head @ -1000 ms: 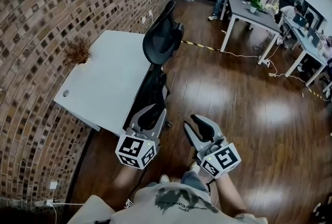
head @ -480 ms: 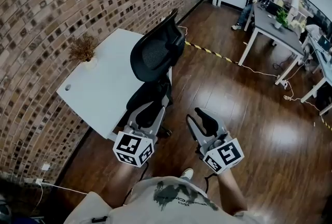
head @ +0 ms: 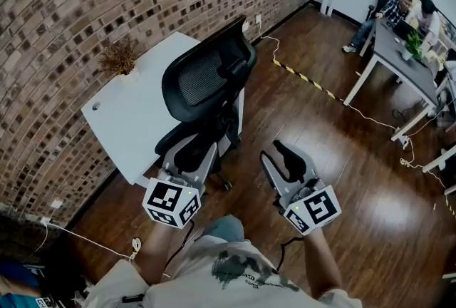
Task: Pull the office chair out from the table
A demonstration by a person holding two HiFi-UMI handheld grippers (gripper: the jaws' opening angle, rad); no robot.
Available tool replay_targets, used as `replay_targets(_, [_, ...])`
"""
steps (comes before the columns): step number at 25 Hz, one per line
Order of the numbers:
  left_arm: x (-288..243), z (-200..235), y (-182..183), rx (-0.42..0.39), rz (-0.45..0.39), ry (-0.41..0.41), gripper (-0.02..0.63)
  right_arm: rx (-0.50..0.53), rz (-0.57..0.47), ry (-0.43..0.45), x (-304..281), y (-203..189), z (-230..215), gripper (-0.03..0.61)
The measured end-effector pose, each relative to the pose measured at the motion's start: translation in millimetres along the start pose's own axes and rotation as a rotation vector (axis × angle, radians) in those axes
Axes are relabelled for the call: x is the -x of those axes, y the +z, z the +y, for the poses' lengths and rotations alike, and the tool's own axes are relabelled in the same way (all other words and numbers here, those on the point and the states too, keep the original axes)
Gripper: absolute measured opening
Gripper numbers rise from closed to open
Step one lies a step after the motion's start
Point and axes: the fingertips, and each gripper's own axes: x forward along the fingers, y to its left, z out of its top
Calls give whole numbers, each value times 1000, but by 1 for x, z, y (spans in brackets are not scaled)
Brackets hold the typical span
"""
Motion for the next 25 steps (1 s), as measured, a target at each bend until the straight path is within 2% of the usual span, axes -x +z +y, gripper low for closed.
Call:
replay_targets(8, [-40, 13, 17, -31, -66, 105, 143, 88, 19, 185, -52, -1, -40, 140])
replay_targets(13, [-74, 7, 31, -59, -96, 129, 144, 164, 24, 292, -87, 4, -66, 152])
replay_targets(19, [-93, 20, 40, -52, -103, 189, 164, 189, 18, 435, -125, 9, -79, 172])
replay_targets(22, [-86, 31, 43, -75, -108, 252, 169, 235, 22, 503, -140, 7, -82, 193])
replay_targets(25, [-67, 46, 44, -109, -99, 348, 169, 268, 22, 554, -154, 3, -88, 201])
